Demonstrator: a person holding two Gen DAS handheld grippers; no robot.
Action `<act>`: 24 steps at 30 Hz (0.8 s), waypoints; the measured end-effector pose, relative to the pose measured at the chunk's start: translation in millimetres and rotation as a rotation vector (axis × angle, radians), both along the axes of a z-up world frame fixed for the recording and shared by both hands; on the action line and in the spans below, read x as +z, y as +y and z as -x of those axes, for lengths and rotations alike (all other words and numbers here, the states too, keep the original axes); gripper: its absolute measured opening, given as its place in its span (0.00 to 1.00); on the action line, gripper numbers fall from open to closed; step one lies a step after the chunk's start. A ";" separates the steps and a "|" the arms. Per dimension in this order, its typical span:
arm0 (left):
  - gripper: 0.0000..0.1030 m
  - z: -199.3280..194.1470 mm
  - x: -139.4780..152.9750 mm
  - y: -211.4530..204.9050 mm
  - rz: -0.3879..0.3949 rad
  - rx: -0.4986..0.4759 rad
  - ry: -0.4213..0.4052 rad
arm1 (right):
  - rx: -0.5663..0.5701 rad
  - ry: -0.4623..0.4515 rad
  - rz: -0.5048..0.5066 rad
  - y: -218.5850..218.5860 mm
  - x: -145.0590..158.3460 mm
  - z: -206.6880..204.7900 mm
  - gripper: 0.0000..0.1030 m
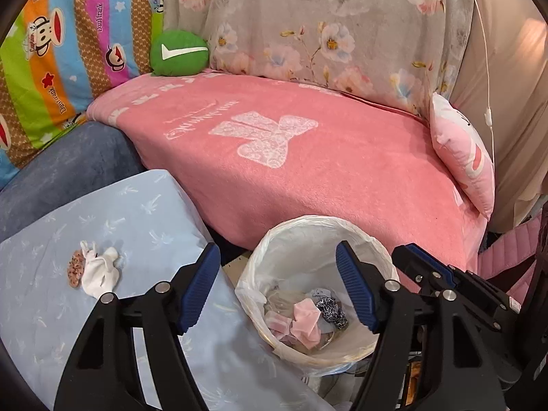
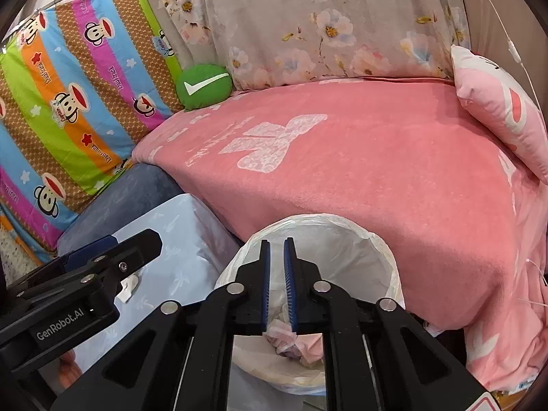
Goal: Collect trash
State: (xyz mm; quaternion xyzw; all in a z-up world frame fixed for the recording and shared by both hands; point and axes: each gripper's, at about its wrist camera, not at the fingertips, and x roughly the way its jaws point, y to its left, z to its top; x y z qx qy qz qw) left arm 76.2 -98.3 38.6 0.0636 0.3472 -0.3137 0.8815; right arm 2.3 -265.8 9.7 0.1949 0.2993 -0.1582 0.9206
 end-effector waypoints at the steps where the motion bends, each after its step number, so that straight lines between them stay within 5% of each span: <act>1: 0.65 -1.0 -0.4 0.9 -0.001 0.003 0.001 | 0.002 0.001 0.002 1.4 -0.4 0.1 0.17; 24: 0.65 -17.0 -22.9 43.8 -0.004 0.106 0.063 | 0.094 0.048 0.016 42.4 -12.8 -13.2 0.26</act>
